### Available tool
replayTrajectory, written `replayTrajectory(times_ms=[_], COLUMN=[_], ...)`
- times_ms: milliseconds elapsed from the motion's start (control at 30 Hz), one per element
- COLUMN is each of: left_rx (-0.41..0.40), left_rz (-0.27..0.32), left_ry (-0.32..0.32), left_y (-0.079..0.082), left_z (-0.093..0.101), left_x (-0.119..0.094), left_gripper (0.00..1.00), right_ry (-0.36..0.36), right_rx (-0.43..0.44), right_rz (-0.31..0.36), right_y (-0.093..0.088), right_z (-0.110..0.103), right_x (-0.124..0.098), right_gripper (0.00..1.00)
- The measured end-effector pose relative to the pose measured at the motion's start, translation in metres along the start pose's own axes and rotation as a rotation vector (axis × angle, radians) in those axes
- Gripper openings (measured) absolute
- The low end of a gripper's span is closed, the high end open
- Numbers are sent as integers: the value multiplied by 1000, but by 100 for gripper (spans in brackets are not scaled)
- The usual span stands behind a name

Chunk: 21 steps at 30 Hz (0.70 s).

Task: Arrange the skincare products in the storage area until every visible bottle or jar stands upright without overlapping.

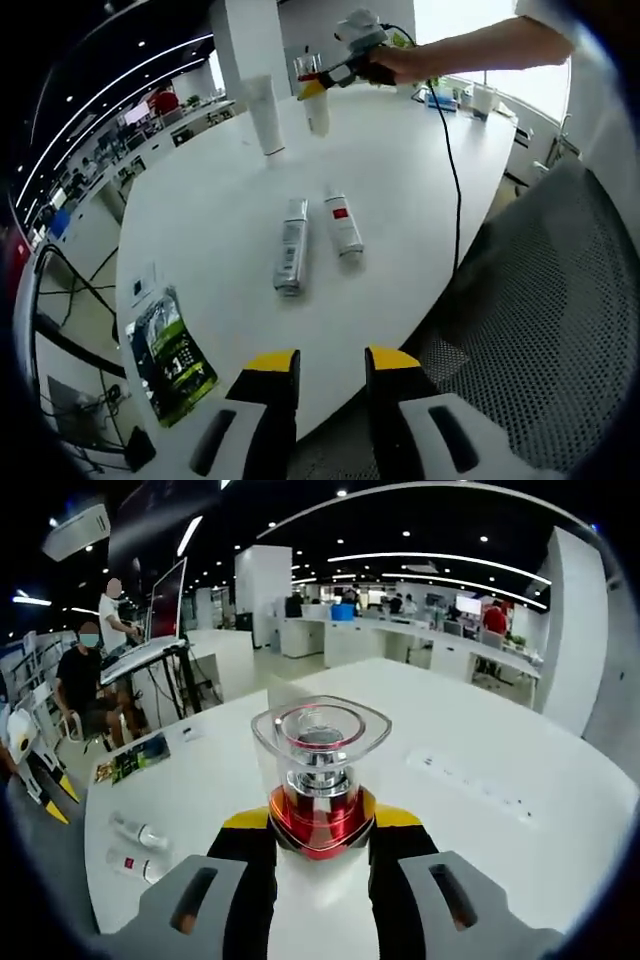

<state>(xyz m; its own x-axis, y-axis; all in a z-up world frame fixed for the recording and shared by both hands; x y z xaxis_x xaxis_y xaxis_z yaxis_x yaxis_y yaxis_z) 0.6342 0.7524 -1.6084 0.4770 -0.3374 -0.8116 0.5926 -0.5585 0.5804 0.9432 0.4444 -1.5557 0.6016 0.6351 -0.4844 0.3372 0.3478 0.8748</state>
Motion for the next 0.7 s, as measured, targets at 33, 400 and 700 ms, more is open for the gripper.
replayTrajectory(times_ms=[33, 400, 700], left_rx=[7, 39, 39], left_rz=[-12, -64, -77], left_ry=[-1, 11, 9], left_y=[-1, -5, -7], left_z=[0, -2, -3], left_x=[0, 1, 2], left_gripper=[27, 26, 24], right_ry=[-1, 19, 33], right_rx=[0, 5, 35], right_rz=[-2, 8, 37], right_y=[0, -8, -10], right_z=[1, 17, 26], right_x=[2, 22, 33], right_gripper=[32, 32, 32])
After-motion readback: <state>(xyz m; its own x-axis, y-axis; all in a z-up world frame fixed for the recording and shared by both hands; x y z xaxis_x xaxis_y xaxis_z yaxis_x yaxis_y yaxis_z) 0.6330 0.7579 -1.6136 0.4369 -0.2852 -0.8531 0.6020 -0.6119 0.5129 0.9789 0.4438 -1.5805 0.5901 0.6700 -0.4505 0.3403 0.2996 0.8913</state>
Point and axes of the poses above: the point that each gripper's makers call its tool centre point, and the gripper's own axes: x roughly forward along the fingers, z roughly to its right, y roughly out of its top, the point moved 9 cm from there along -x, roughly backward along the fingers, and after that the axes turned 1 degree about x, right-handed, at the moved point
